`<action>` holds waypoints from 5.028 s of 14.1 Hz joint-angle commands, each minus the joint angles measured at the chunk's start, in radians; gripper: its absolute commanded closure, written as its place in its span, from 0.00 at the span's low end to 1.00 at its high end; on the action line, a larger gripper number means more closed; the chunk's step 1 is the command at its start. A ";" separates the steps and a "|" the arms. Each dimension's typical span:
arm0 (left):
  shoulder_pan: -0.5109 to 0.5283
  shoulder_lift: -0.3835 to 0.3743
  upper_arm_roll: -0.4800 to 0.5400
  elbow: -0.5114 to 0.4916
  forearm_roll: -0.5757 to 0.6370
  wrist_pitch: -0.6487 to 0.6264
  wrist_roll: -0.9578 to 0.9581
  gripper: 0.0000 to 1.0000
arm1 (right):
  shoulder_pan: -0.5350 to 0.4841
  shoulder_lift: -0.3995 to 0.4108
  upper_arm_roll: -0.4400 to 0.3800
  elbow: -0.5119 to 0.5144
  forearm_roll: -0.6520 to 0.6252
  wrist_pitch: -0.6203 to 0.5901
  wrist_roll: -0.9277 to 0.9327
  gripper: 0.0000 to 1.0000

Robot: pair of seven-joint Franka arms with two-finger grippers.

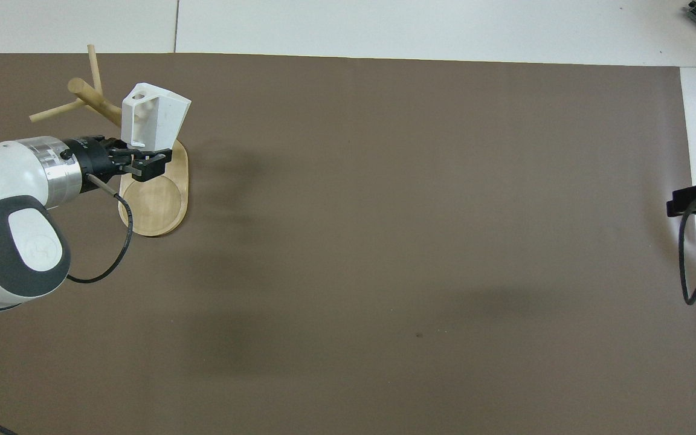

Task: Hang cup on rack

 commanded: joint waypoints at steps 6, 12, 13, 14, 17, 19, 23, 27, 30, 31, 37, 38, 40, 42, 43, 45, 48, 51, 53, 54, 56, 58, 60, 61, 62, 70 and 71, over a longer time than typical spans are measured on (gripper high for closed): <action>0.037 -0.017 0.001 -0.025 -0.005 0.024 -0.097 1.00 | -0.009 -0.008 -0.001 -0.011 0.050 0.015 0.003 0.00; 0.067 -0.018 0.001 -0.025 -0.002 0.007 -0.074 0.26 | -0.006 -0.019 0.003 -0.003 0.066 0.010 0.002 0.00; 0.067 -0.018 0.002 -0.025 -0.002 0.005 -0.061 0.00 | -0.006 -0.019 0.003 0.003 0.066 0.009 0.002 0.00; 0.067 -0.018 0.002 -0.024 -0.002 -0.001 -0.048 0.00 | -0.006 -0.017 0.003 0.007 0.066 0.007 0.002 0.00; 0.069 -0.020 0.002 -0.007 0.003 -0.039 -0.018 0.00 | -0.006 -0.017 -0.003 0.024 0.068 0.017 0.003 0.00; 0.070 -0.035 0.005 0.004 0.004 -0.088 0.039 0.00 | -0.006 -0.016 -0.003 0.050 0.066 0.020 0.002 0.00; 0.110 -0.118 0.007 0.057 0.032 -0.252 0.272 0.00 | -0.005 -0.016 0.000 0.050 0.066 0.036 0.005 0.00; 0.113 -0.121 0.008 0.161 0.194 -0.398 0.427 0.00 | -0.003 -0.019 0.005 0.020 0.066 0.073 0.007 0.00; 0.086 -0.117 0.004 0.218 0.283 -0.487 0.646 0.00 | -0.003 -0.022 0.005 0.015 0.066 0.081 0.007 0.00; 0.086 -0.117 0.004 0.234 0.289 -0.518 0.764 0.00 | -0.003 -0.022 0.005 0.015 0.066 0.079 0.007 0.00; 0.080 -0.109 0.001 0.316 0.395 -0.644 1.399 0.00 | -0.003 -0.025 0.005 0.014 0.066 0.075 0.007 0.00; 0.081 -0.109 -0.001 0.326 0.407 -0.659 1.467 0.00 | -0.003 -0.025 0.005 0.012 0.066 0.073 0.007 0.00; 0.081 -0.109 0.001 0.330 0.417 -0.687 1.593 0.00 | -0.003 -0.028 0.003 0.009 0.066 0.070 0.007 0.00; 0.081 -0.106 -0.001 0.355 0.450 -0.726 1.737 0.00 | -0.003 -0.028 0.003 0.009 0.066 0.069 0.007 0.00; 0.081 -0.100 -0.001 0.375 0.463 -0.760 1.827 0.00 | -0.003 -0.028 0.003 0.009 0.066 0.067 0.007 0.00; 0.081 -0.097 -0.001 0.393 0.463 -0.800 1.970 0.00 | -0.003 -0.028 0.003 0.009 0.066 0.067 0.007 0.00; 0.086 -0.098 0.001 0.419 0.464 -0.850 2.142 0.00 | -0.003 -0.028 0.003 0.009 0.066 0.067 0.005 0.00; 0.071 -0.075 0.016 0.494 0.489 -0.912 2.282 0.00 | -0.005 -0.028 0.002 0.009 0.066 0.067 0.005 0.00; -0.033 -0.069 0.129 0.513 0.507 -0.964 2.345 0.00 | -0.003 -0.028 0.002 0.009 0.066 0.067 0.005 0.00; -0.048 -0.066 0.151 0.531 0.506 -0.993 2.363 0.00 | -0.005 -0.028 0.002 0.009 0.066 0.067 0.005 0.00; -0.048 -0.057 0.148 0.562 0.504 -1.033 2.379 0.00 | -0.003 -0.028 0.002 0.009 0.066 0.067 0.005 0.00; -0.043 -0.060 0.146 0.570 0.504 -1.046 2.395 0.00 | -0.005 -0.028 0.002 0.009 0.066 0.067 0.005 0.00; -0.045 -0.067 0.146 0.570 0.509 -1.047 2.437 0.00 | -0.005 -0.028 0.000 0.009 0.066 0.067 0.005 0.00; -0.045 -0.071 0.146 0.568 0.507 -1.046 2.437 0.00 | -0.003 -0.028 0.000 0.009 0.066 0.067 0.005 0.00; -0.048 -0.071 0.146 0.567 0.507 -1.044 2.435 0.00 | -0.005 -0.028 0.000 0.009 0.066 0.067 0.005 0.00; -0.040 -0.078 0.152 0.553 0.512 -1.058 2.432 0.00 | -0.005 -0.028 -0.004 0.009 0.066 0.067 0.003 0.00; -0.040 -0.078 0.157 0.554 0.513 -1.058 2.431 0.00 | -0.005 -0.028 -0.003 0.009 0.066 0.067 0.003 0.00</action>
